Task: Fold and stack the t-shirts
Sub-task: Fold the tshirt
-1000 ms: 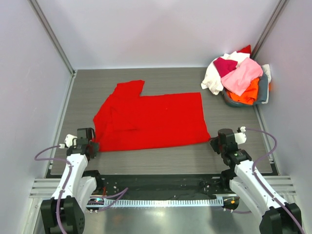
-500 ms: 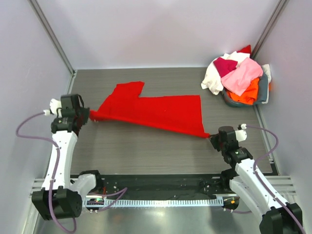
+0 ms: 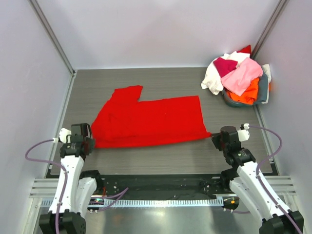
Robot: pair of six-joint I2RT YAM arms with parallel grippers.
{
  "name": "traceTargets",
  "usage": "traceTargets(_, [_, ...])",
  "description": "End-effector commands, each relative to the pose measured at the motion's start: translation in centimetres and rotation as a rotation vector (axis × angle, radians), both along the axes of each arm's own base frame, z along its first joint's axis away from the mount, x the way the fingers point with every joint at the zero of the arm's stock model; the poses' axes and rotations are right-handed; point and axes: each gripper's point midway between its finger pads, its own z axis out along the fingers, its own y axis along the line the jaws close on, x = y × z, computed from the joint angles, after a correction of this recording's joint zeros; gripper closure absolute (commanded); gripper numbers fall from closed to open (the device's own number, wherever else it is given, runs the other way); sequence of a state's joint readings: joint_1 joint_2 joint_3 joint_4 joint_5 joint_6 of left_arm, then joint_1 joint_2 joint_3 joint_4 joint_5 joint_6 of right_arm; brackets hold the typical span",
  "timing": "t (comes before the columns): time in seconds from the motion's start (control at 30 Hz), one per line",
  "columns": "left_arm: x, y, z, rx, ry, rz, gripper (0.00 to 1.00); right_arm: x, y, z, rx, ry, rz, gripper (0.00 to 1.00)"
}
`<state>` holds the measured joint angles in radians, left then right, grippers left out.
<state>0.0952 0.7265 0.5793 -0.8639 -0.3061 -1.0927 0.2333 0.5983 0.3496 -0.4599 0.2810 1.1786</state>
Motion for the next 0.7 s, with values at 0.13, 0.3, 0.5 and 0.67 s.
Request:
traceTargets(0.13, [-0.3, 0.3, -0.5, -0.001, -0.056, 0.057, 0.99, 0.0, -1.1, 0.8, -0.036, -0.018, -0.037, 0.99])
traceTargets(0.3, [-0.2, -0.5, -2.5, -0.048, -0.012, 0.046, 0.99, -0.1, -1.2, 0.3, -0.043, -0.006, -0.044, 0.99])
traceTargets(0.5, [6.0, -0.2, 3.3, -0.065, -0.176, 0.058, 1.0, 1.1, -1.2, 2.6, -0.06, -0.034, -0.041, 0.99])
traceTargets(0.67, [10.4, 1.2, 13.5, 0.023, -0.264, 0.035, 1.0, 1.7, -1.4, 4.2, -0.069, -0.071, -0.053, 0.99])
